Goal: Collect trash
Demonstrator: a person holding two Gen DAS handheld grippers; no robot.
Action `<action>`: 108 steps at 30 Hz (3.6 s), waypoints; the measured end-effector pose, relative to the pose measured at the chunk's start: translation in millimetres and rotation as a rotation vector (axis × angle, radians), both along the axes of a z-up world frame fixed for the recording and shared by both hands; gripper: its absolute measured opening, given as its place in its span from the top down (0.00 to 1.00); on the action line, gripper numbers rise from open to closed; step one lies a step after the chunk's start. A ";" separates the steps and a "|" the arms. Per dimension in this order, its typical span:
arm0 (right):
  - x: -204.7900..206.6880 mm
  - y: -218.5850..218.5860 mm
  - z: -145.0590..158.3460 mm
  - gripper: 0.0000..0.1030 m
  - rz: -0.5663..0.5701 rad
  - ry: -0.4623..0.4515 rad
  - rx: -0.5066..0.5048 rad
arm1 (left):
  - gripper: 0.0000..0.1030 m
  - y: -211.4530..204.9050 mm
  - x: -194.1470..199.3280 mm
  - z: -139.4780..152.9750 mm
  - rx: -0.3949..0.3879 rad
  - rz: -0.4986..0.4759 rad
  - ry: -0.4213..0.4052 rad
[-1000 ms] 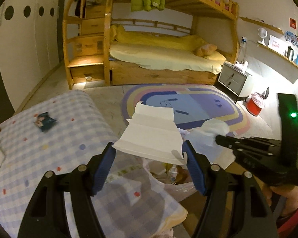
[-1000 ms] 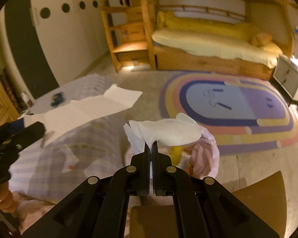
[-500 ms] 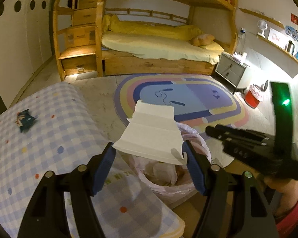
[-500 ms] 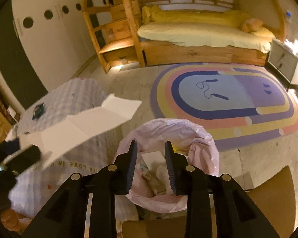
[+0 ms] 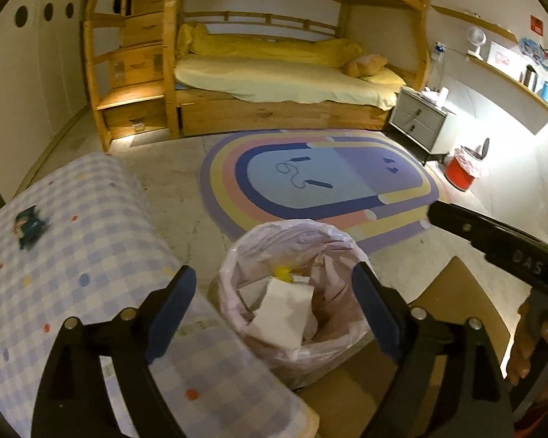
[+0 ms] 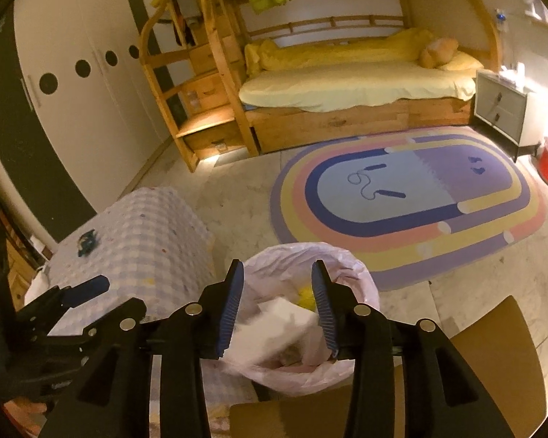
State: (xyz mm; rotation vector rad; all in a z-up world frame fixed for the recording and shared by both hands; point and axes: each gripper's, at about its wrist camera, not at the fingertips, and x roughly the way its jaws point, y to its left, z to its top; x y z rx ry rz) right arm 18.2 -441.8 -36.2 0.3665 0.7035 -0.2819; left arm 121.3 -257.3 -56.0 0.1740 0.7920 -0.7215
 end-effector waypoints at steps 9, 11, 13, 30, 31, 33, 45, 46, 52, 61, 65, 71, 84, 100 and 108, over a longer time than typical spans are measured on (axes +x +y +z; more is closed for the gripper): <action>-7.5 42.7 19.3 0.61 0.096 -0.025 -0.005 | 0.18 57.4 -16.5 23.6 -0.018 0.107 -0.024; -8.1 53.7 23.0 0.61 0.119 -0.029 -0.009 | 0.18 71.8 -22.9 30.8 -0.025 0.126 -0.038; -8.0 69.6 27.6 0.60 0.151 -0.031 -0.011 | 0.18 86.2 -26.9 37.9 -0.033 0.141 -0.051; 52.8 213.0 46.2 0.30 0.451 -0.040 -0.098 | 0.12 254.8 -16.8 52.3 0.001 0.456 -0.131; 55.9 217.7 45.1 0.30 0.459 -0.040 -0.102 | 0.11 263.3 -15.0 51.1 0.001 0.476 -0.128; 65.6 229.3 42.0 0.30 0.481 -0.035 -0.109 | 0.09 284.6 -8.6 47.4 0.003 0.525 -0.120; 124.8 285.2 14.0 0.30 0.581 0.015 -0.112 | 0.26 385.5 45.6 0.0 0.049 0.754 -0.027; 128.6 286.8 11.3 0.30 0.589 0.021 -0.110 | 0.30 388.8 51.3 -5.1 0.054 0.758 -0.015; 145.8 293.4 -1.7 0.31 0.608 0.051 -0.111 | 0.34 400.2 81.5 -26.8 0.053 0.778 0.063; 151.8 285.2 -10.6 0.35 0.596 0.073 -0.093 | 0.72 388.7 109.5 -33.2 0.062 0.710 0.086; 151.9 281.0 -12.6 0.37 0.598 0.073 -0.094 | 0.74 378.6 88.6 -21.6 0.020 0.682 0.046; 174.1 282.2 -21.3 0.36 0.617 0.072 -0.103 | 0.74 357.2 61.7 -9.9 -0.031 0.684 0.007; 285.0 277.9 -50.9 0.52 0.574 0.122 -0.049 | 0.73 340.8 79.4 -3.6 -0.032 0.673 0.006; 273.3 296.4 -52.4 0.97 0.677 0.133 -0.059 | 0.73 345.7 76.1 -11.9 -0.024 0.699 0.039; 204.3 280.1 -8.1 0.98 0.645 0.075 -0.043 | 0.73 316.4 40.8 19.6 -0.065 0.625 -0.016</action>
